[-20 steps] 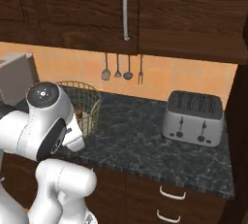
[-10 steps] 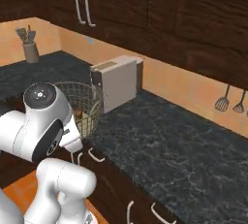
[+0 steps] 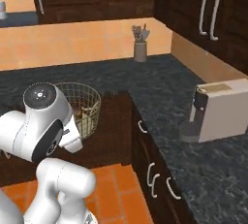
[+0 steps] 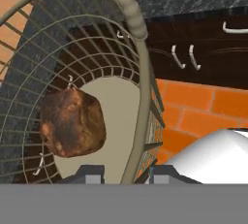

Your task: Open the cabinet, pick up the bread from the cabinet and place it in the basket. Then move the basket to the dining counter.

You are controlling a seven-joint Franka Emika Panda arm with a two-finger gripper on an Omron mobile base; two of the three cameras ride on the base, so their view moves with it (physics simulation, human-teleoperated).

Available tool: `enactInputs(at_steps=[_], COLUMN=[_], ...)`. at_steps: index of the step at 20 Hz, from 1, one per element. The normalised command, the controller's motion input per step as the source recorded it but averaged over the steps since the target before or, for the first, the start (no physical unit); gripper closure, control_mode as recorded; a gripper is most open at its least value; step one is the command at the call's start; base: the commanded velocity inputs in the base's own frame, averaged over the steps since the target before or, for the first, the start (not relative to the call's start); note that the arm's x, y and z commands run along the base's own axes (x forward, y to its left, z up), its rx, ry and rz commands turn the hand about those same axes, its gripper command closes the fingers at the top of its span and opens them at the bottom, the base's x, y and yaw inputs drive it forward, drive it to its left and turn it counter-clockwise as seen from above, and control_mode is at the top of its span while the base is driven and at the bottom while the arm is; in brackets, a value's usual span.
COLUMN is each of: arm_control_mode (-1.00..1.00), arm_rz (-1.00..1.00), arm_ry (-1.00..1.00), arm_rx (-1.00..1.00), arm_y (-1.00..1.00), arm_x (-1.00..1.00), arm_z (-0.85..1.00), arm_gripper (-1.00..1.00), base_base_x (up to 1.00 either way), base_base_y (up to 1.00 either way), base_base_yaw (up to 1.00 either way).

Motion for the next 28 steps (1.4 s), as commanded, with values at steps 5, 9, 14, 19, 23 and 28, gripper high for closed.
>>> enactInputs(at_steps=[5,9,14,19,23,28], arm_control_mode=[1.0,1.0,1.0,1.0,1.0,1.0], arm_rz=[0.0,0.0,0.0,0.0,0.0,0.0], arm_ry=[0.0,0.0,0.0,0.0,0.0,0.0], arm_rx=[0.0,0.0,0.0,0.0,0.0,0.0], arm_y=[0.0,0.0,0.0,0.0,0.0,0.0], arm_x=[0.0,0.0,0.0,0.0,0.0,0.0], arm_z=[0.0,0.0,0.0,0.0,0.0,0.0], arm_gripper=[1.0,1.0,1.0,1.0,1.0,1.0], base_base_x=[0.0,0.0,0.0,0.0,0.0,0.0], base_base_y=[0.53,0.39,0.2,0.11,0.11,0.1], base_base_yaw=[0.85,0.88,0.92,0.95,0.95,0.96])
